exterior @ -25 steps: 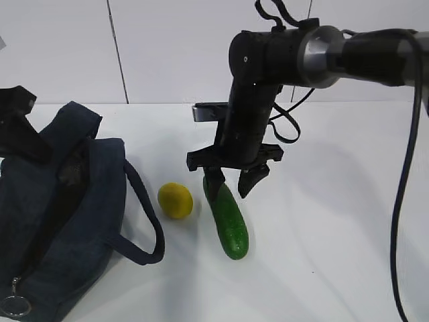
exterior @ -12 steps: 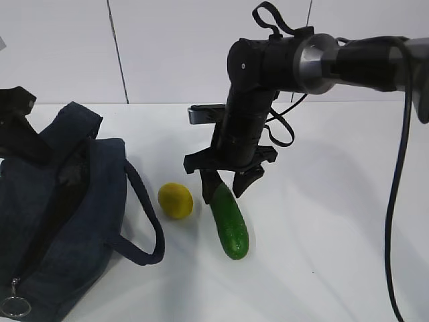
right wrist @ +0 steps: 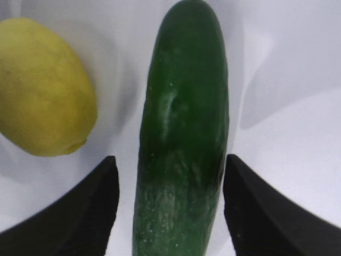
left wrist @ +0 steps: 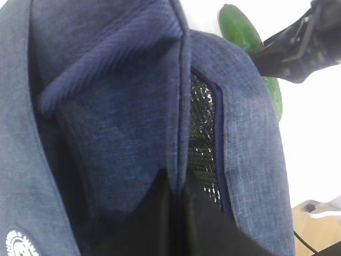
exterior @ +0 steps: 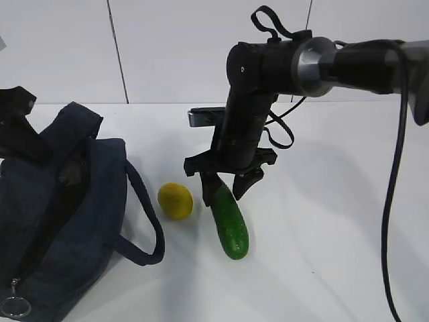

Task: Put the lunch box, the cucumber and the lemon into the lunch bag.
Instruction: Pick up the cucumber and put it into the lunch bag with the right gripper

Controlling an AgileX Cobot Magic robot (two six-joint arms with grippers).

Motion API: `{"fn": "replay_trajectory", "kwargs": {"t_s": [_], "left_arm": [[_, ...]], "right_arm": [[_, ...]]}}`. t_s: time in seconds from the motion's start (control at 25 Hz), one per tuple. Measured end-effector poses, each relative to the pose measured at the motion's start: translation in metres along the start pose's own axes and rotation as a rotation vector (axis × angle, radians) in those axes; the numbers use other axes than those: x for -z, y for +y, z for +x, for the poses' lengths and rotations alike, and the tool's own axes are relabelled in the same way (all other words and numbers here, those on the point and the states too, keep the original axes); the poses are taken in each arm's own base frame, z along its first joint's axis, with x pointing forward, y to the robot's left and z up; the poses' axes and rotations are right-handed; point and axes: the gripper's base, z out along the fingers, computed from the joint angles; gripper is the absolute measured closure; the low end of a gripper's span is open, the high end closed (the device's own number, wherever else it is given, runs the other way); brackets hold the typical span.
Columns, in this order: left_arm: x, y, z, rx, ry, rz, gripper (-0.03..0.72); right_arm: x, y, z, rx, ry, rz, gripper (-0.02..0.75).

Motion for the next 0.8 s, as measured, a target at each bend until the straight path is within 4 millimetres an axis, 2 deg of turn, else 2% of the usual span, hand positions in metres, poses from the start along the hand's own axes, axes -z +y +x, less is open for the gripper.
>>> {"fn": "replay_trajectory", "kwargs": {"t_s": [0.16,0.4,0.6,0.8], "left_arm": [[0.000,0.000,0.000,0.000,0.000,0.000,0.694],[0.000,0.000,0.000,0.000,0.000,0.000,0.694],[0.000,0.000,0.000,0.000,0.000,0.000,0.695],[0.000,0.000,0.000,0.000,0.000,0.000,0.694]], "right_arm": [[-0.008,-0.002,0.000,-0.003,0.020,0.002,0.266],[-0.010,-0.002,0.000,-0.004,0.022,0.003,0.271],[-0.012,-0.002,0.001,-0.005,0.032,0.004,0.352],[-0.010,-0.002,0.001,-0.003,0.048,0.004,0.374]]}}
